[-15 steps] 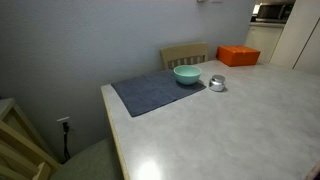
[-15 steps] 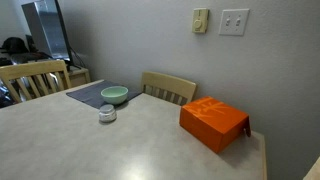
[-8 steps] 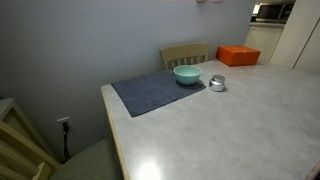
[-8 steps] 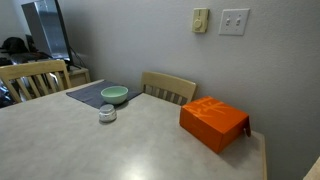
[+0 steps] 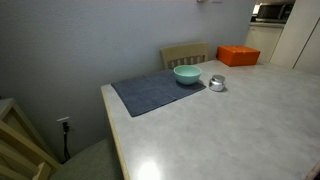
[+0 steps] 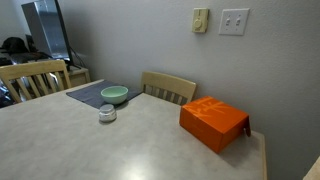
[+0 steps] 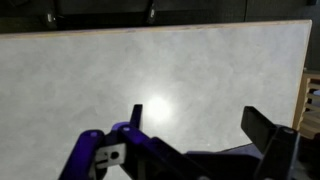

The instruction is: Remove the lid from the silver object

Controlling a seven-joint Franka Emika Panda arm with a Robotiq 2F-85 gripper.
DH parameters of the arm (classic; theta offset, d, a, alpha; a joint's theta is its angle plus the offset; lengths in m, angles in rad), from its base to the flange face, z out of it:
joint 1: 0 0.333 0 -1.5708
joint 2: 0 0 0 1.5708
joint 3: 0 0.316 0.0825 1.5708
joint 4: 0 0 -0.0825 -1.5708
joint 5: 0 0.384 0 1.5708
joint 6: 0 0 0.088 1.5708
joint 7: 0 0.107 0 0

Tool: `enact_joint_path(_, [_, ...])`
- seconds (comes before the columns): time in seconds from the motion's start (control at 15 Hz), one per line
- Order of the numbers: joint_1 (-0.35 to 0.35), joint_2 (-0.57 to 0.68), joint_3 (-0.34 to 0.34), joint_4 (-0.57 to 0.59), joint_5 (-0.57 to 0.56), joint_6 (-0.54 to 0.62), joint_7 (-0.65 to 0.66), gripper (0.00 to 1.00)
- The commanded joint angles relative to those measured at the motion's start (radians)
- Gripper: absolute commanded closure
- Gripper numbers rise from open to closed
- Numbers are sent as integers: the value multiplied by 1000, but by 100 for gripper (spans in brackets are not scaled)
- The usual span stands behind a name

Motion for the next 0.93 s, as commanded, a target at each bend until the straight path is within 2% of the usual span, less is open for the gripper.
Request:
enact_joint_path(0.0, [20,244,46,128,9,63,8,0])
enact_joint_path(0.27, [17,478,88,266,-48,149,38,0])
enact_joint_path(0.47, [21,655,71,382,-40,210,-19,0])
enact_joint_path(0.53, [14,714,63,434,-32,164,-6,0])
enact_joint_path(0.6, [22,592,77,327,-35,200,15,0])
enact_joint_path(0.73, [19,685,69,393,-35,196,14,0])
enact_joint_path(0.87, [17,719,67,419,-35,194,14,0])
